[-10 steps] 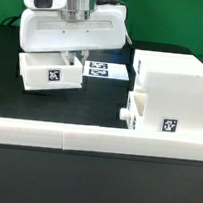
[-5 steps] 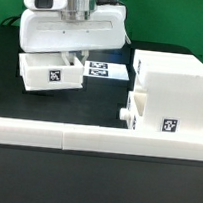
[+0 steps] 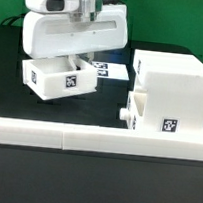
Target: Assemble drawer
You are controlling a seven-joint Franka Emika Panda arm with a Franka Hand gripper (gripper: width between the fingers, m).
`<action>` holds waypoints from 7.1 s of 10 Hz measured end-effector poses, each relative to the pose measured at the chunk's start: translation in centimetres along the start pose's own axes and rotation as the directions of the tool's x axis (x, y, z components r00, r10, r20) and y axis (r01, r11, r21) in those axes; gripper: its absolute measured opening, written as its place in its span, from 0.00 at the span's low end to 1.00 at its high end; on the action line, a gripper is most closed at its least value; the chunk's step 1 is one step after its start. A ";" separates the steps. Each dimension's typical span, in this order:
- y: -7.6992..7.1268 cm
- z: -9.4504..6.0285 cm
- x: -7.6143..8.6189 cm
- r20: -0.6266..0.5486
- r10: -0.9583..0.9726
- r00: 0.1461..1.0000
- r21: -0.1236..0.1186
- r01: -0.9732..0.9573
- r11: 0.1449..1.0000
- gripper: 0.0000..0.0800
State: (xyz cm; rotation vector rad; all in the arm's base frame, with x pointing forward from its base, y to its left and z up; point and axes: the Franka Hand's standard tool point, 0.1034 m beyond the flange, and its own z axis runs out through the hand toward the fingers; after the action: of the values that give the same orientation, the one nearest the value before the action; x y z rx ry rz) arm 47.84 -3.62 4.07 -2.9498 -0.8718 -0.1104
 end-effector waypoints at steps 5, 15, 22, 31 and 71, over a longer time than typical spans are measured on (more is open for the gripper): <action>-0.2 0.0 1.0 0.015 -0.364 0.931 -0.007 0.364 0.931 0.05; 2.2 -1.3 3.0 0.062 -0.606 0.793 0.099 0.600 0.794 0.05; 2.4 -0.8 3.2 0.035 -0.655 0.755 0.023 0.654 0.756 0.05; 2.3 -1.3 4.6 0.037 -0.687 0.726 0.051 0.685 0.727 0.05; 1.1 -0.6 8.0 0.011 -0.836 0.549 0.050 0.835 0.548 0.05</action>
Offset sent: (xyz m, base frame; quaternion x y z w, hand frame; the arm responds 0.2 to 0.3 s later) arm 0.0000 0.0000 0.0000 0.0000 0.0000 -0.1938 0.9810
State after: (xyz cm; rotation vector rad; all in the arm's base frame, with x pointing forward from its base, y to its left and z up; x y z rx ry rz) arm 55.12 -0.29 5.30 -2.1900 -2.1803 -0.0778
